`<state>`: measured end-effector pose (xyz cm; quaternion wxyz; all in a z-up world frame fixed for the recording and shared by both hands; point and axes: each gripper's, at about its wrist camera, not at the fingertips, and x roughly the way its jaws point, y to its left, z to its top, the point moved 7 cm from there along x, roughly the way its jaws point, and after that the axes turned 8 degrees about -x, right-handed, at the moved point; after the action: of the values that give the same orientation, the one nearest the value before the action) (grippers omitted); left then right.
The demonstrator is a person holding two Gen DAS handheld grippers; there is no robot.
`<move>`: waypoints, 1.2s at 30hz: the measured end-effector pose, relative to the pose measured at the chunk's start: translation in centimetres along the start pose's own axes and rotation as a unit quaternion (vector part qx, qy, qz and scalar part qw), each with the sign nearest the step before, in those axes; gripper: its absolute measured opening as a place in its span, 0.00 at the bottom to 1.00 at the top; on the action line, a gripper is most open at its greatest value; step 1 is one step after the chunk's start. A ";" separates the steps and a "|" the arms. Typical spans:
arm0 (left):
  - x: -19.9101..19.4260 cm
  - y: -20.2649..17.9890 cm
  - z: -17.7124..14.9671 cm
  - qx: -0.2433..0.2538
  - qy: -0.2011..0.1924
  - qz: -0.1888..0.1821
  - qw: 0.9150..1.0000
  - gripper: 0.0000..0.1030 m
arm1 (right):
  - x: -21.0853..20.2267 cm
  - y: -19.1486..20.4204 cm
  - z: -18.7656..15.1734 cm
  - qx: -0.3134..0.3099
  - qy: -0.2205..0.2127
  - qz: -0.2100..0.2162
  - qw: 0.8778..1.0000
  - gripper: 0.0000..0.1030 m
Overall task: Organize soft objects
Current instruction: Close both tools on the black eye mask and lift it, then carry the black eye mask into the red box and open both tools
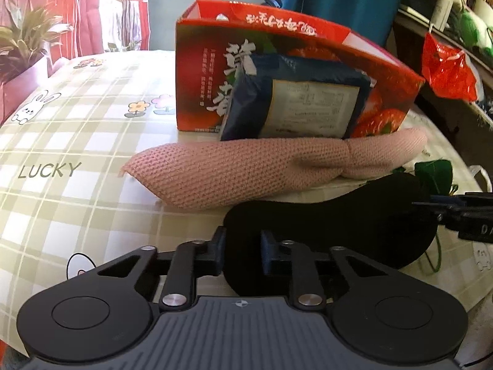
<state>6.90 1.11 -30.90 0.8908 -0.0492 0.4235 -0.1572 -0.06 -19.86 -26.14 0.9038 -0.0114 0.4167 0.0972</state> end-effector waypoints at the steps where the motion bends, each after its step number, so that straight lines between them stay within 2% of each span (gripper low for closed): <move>1: -0.3 -0.1 0.1 -0.001 -0.004 -0.002 1.000 0.18 | -0.3 0.0 0.3 0.002 -0.006 0.004 1.000 0.25; 6: -1.8 -0.9 0.7 -0.001 -0.023 -0.028 0.999 0.13 | -2.0 0.7 1.8 -0.005 -0.032 0.028 0.999 0.16; 11: -1.8 -1.3 0.3 -0.009 -0.011 -0.041 0.999 0.13 | -2.6 1.6 2.5 -0.020 -0.039 0.035 0.998 0.14; 15: -1.7 -1.6 0.1 -0.012 -0.005 -0.053 0.999 0.27 | -2.5 1.8 2.3 -0.021 -0.038 0.034 0.998 0.13; 17: -1.5 -1.7 0.0 -0.008 -0.002 -0.050 0.999 0.27 | -2.5 1.7 2.2 -0.016 -0.037 0.031 0.999 0.13; 18: -1.5 -1.8 0.0 -0.005 -0.003 -0.050 0.999 0.18 | -2.5 1.7 2.2 -0.016 -0.037 0.031 0.999 0.13; 19: -1.6 -1.8 0.2 -0.002 -0.008 -0.052 0.999 0.10 | -2.5 1.6 2.2 -0.015 -0.037 0.031 0.999 0.13; 27: -4.5 -1.6 2.7 -0.004 -0.064 -0.073 0.995 0.08 | -3.9 1.6 3.2 -0.015 -0.056 0.039 0.998 0.10; 31: -7.7 -1.9 6.0 -0.005 -0.112 -0.091 0.990 0.08 | -5.9 1.7 5.2 -0.020 -0.087 0.046 0.995 0.10; 36: -11.1 -2.7 10.5 0.011 -0.178 -0.097 0.979 0.08 | -9.2 1.3 9.3 -0.025 -0.144 0.049 0.988 0.10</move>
<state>7.80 1.60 -15.43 0.9330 -0.1078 0.2496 -0.2360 0.87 -19.15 -13.01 0.9478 0.0008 0.2798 0.1528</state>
